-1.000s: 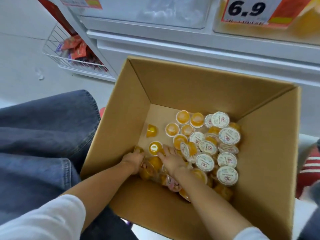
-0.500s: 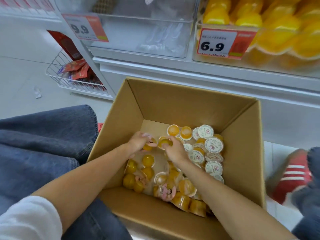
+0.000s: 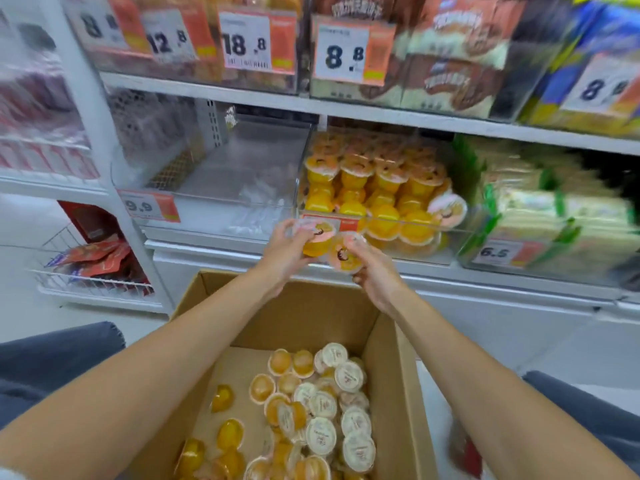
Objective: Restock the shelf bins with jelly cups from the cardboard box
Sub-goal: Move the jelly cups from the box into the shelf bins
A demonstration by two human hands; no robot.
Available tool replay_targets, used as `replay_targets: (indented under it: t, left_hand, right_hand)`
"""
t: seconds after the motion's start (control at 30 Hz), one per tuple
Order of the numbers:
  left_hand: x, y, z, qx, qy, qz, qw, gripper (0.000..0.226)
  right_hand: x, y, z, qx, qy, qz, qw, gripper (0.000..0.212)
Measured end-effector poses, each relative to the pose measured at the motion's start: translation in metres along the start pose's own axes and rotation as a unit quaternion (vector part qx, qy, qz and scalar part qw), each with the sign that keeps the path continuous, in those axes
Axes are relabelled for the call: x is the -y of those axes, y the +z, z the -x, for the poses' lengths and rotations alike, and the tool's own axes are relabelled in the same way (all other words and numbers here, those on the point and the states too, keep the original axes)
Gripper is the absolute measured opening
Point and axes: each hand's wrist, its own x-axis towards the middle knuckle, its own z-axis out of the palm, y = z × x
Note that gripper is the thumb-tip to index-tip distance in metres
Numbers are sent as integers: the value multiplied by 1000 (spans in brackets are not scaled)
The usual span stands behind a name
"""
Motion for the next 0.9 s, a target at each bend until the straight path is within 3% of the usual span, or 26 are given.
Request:
replay_targets:
  t: [0.1, 0.2, 0.37, 0.47, 0.63, 0.77, 0.9]
  left_hand:
    - [-30, 13, -11, -39, 147, -141, 978, 20]
    - [-49, 22, -31, -52, 253, -241, 935, 18]
    - [-51, 30, -71, -164, 275, -409, 855, 9]
    - [-38, 28, -86, -191, 269, -445, 833, 15]
    - [-36, 28, -90, -242, 301, -440, 811, 30]
    - [-38, 29, -87, -189, 339, -466, 795, 23]
    - [-31, 20, -87, -149, 369, -559, 727, 43]
  right_hand:
    - [42, -2, -7, -55, -98, 72, 991, 29]
    - [74, 2, -21, -119, -152, 126, 973, 36]
    - [85, 8, -57, -194, -107, 205, 953, 40]
    - [82, 8, -69, -192, -112, 261, 939, 48]
    - [86, 4, -75, -197, -94, 234, 947, 27]
    - [86, 3, -72, -198, -101, 217, 951, 19]
    - [83, 9, -69, -153, -114, 207, 960, 51]
